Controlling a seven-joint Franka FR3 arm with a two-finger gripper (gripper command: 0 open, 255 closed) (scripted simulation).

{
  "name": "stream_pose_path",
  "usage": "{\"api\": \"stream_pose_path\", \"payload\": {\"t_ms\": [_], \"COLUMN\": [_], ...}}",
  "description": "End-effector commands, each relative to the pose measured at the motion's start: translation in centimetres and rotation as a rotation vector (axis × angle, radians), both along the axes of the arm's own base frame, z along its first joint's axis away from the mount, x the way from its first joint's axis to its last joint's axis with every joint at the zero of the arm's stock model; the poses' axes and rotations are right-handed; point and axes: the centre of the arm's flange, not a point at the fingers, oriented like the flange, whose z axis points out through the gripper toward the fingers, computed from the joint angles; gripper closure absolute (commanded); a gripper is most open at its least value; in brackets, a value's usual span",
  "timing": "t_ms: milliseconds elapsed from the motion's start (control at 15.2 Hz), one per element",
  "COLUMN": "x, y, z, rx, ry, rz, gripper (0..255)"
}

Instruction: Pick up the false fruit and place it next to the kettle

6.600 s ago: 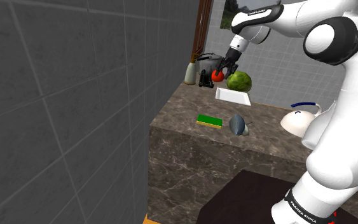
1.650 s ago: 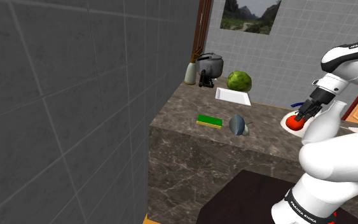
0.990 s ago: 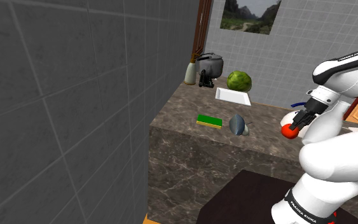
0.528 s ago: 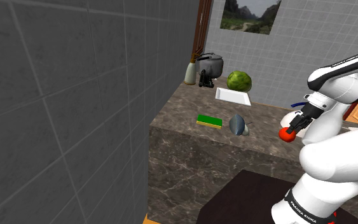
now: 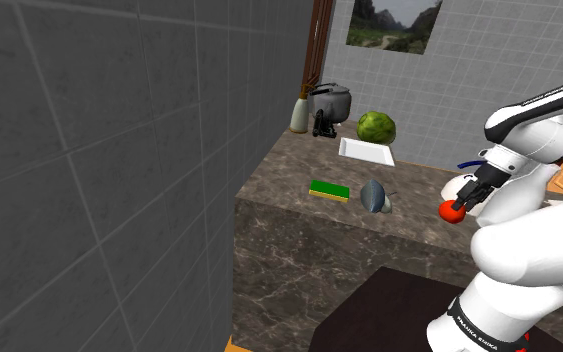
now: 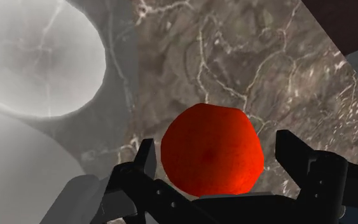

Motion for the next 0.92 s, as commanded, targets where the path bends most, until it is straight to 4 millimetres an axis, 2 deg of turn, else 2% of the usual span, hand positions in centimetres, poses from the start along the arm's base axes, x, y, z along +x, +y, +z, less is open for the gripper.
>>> {"api": "stream_pose_path", "payload": {"t_ms": [0,198,462,858], "x": [-0.2,0.0,-0.7,-0.7], "y": [0.0,0.5,-0.8,-0.8], "z": [-0.2,-0.6,4.1,4.1], "rx": [0.011,0.011,0.011,0.011], "ry": [0.006,0.006,0.006,0.006], "rz": [-0.003,-0.003,-0.003,-0.003], "gripper": [0,0,0,0]}}
